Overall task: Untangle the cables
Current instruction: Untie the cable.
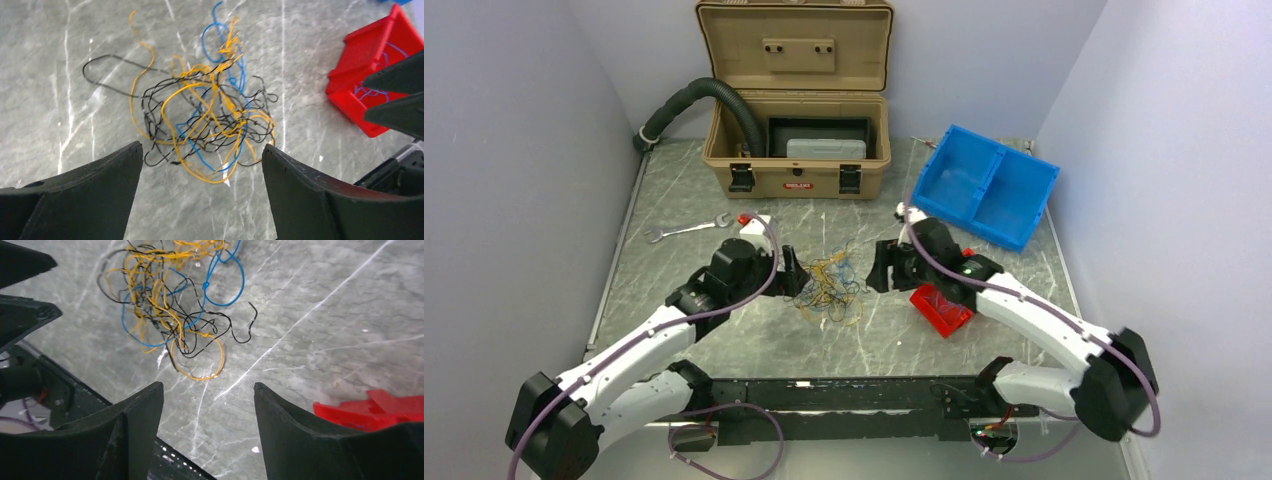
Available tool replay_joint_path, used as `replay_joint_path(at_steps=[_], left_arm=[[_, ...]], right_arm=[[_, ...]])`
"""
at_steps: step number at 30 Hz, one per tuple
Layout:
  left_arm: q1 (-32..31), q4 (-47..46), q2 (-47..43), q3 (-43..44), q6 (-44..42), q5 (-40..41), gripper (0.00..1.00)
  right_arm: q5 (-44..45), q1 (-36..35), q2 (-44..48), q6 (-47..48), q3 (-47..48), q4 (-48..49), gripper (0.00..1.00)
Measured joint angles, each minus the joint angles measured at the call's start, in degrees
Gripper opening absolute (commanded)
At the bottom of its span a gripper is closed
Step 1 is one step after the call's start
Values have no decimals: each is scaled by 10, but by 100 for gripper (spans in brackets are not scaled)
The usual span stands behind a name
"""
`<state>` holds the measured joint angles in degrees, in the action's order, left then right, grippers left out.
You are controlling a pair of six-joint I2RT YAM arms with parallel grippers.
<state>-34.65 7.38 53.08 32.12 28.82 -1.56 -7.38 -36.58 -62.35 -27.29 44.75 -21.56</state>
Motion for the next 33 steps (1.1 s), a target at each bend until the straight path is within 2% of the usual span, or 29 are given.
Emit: replay_joint_path(at_steps=[7,10,14,20,28,32,33], left_arm=[[0,82,49,28,8,28,84],[0,92,61,30,2,26,79],[0,94,77,35,-8,16,74],[0,92,114,69,-14,-4,73],[0,101,126,145,-14,-14,73],[0,96,163,168,-14,-18,72],[0,96,176,170,-16,-19,72]], right_arm=[[44,-53,-127,-6,16,51,60],[46,-58,-159,0,20,79,62],[58,-58,-192,13,33,114,69],[84,-58,-259,49,88,157,69],[83,-46,-285,125,85,211,68],[45,-21,-237,134,-9,345,83],[34,-14,-216,142,-50,392,83]])
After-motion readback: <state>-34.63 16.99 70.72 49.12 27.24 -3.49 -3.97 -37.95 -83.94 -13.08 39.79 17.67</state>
